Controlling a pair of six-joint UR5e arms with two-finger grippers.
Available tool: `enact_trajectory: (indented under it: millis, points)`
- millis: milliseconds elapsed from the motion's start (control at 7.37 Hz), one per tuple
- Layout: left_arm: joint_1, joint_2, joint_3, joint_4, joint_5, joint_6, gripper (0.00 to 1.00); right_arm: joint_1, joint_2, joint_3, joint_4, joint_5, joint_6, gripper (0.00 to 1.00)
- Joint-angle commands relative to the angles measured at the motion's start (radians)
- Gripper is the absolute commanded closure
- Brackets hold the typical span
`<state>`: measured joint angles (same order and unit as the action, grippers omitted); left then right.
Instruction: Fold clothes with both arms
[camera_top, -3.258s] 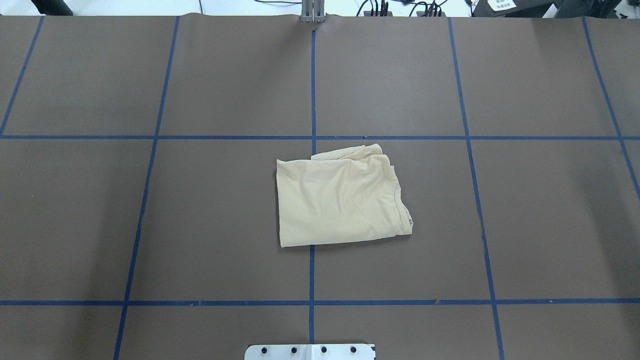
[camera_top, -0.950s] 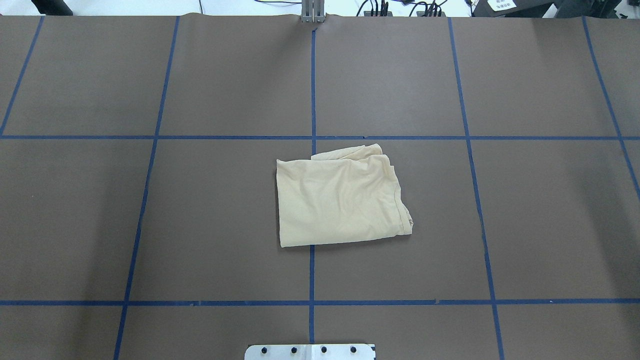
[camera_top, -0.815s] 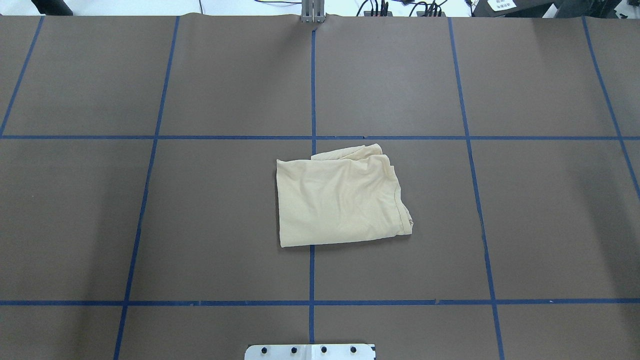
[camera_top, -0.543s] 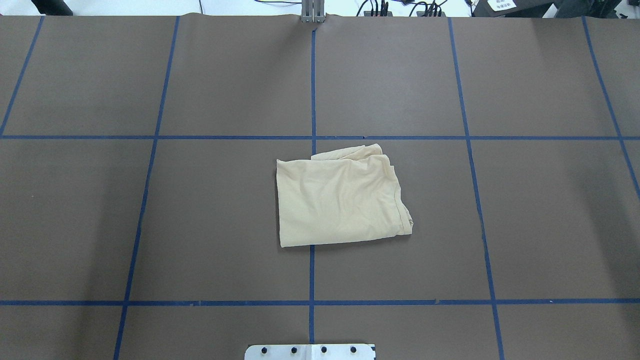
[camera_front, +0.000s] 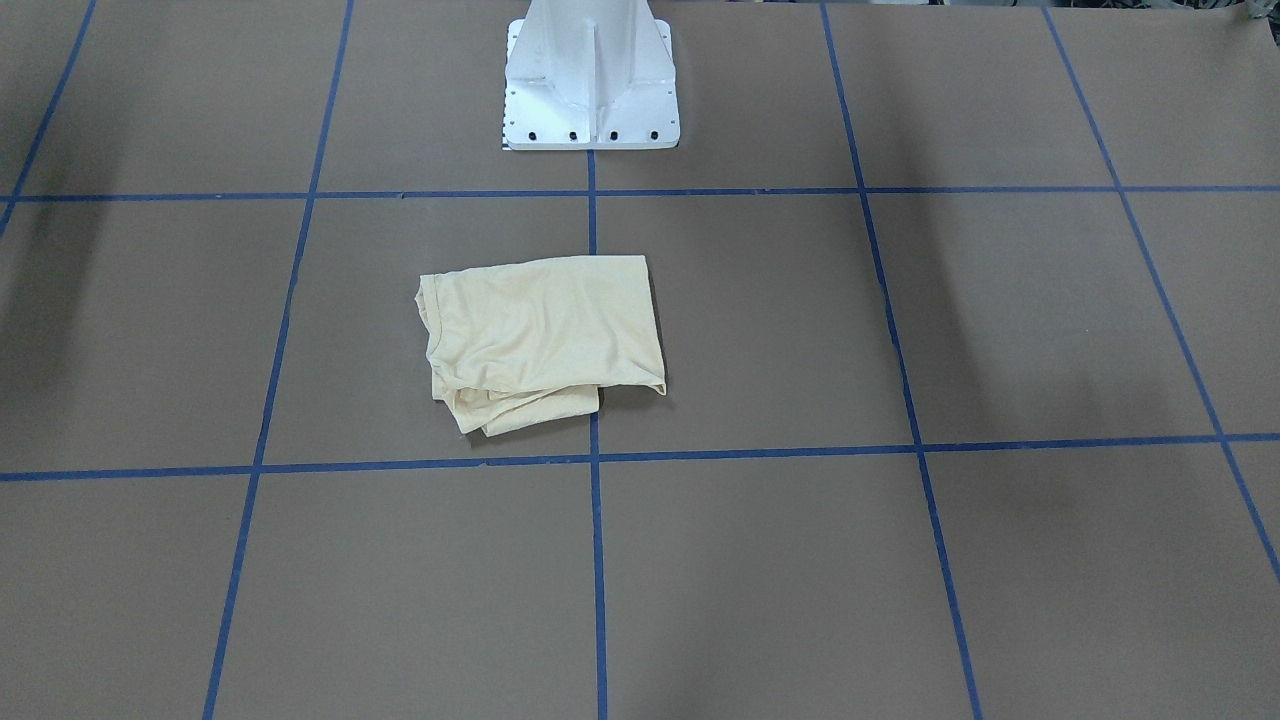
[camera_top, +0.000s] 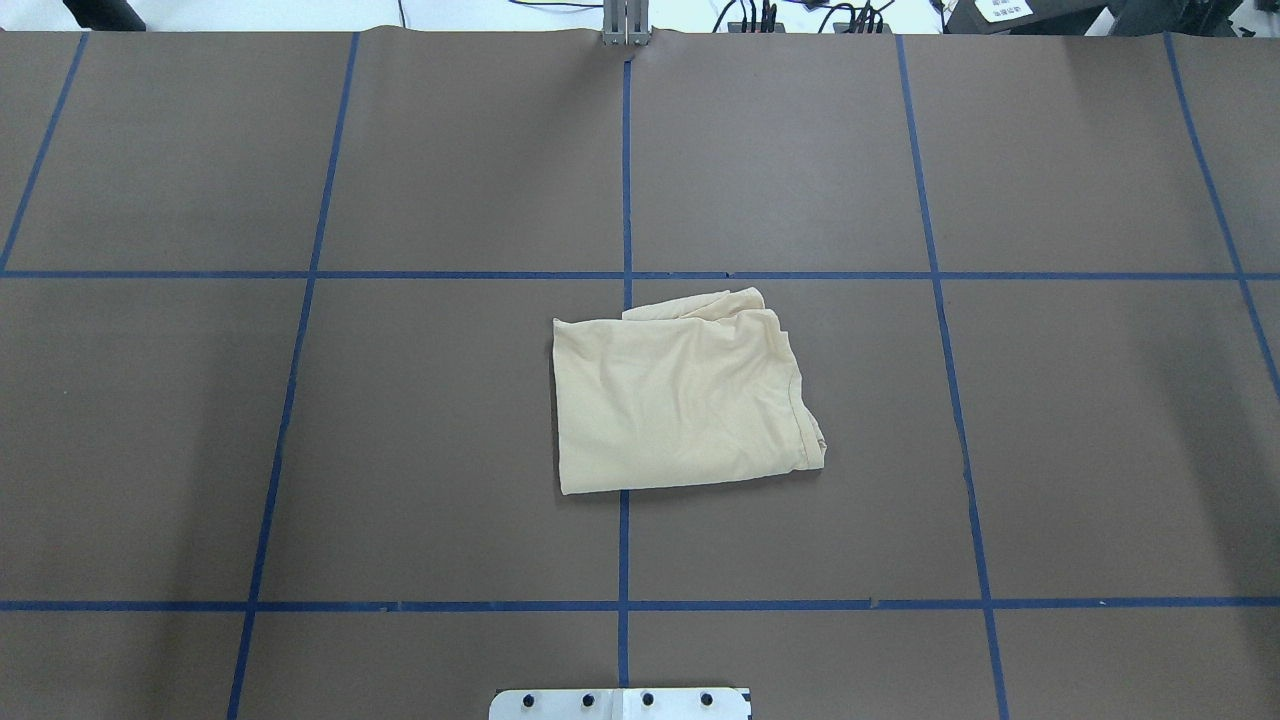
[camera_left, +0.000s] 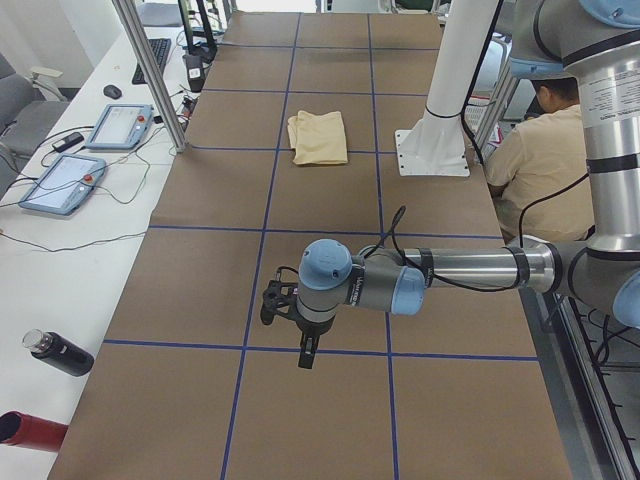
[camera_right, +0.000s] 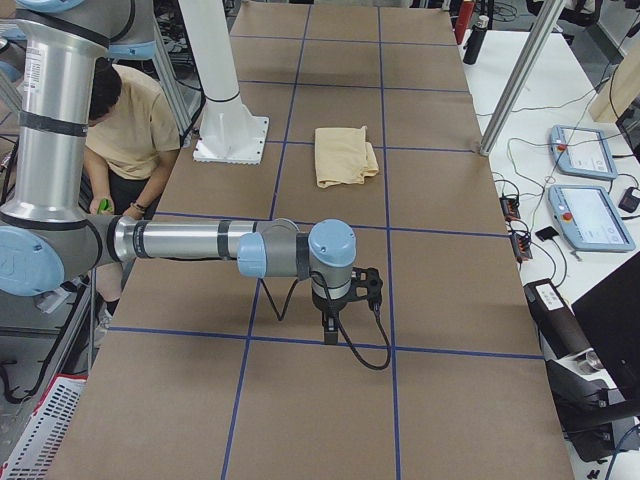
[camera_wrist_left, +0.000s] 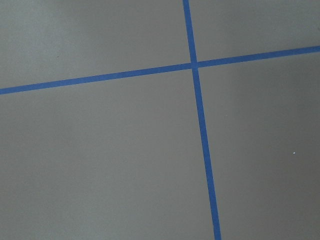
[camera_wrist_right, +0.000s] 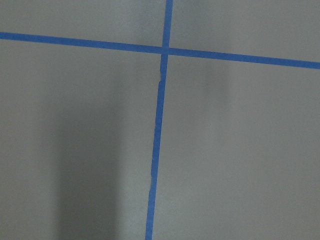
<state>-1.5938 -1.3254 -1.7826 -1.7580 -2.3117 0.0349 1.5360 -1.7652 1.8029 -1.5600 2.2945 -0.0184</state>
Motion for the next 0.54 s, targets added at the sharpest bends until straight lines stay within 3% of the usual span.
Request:
enact_trajectory:
  millis: [0, 407]
  points:
    - [0.000, 0.000, 0.002, 0.000, 0.000, 0.002, 0.00, -0.004, 0.000, 0.001, 0.014, 0.002, 0.000, 0.00]
    - [0.000, 0.000, 0.002, 0.000, 0.001, 0.000, 0.00, -0.008, -0.002, 0.000, 0.026, 0.002, 0.000, 0.00]
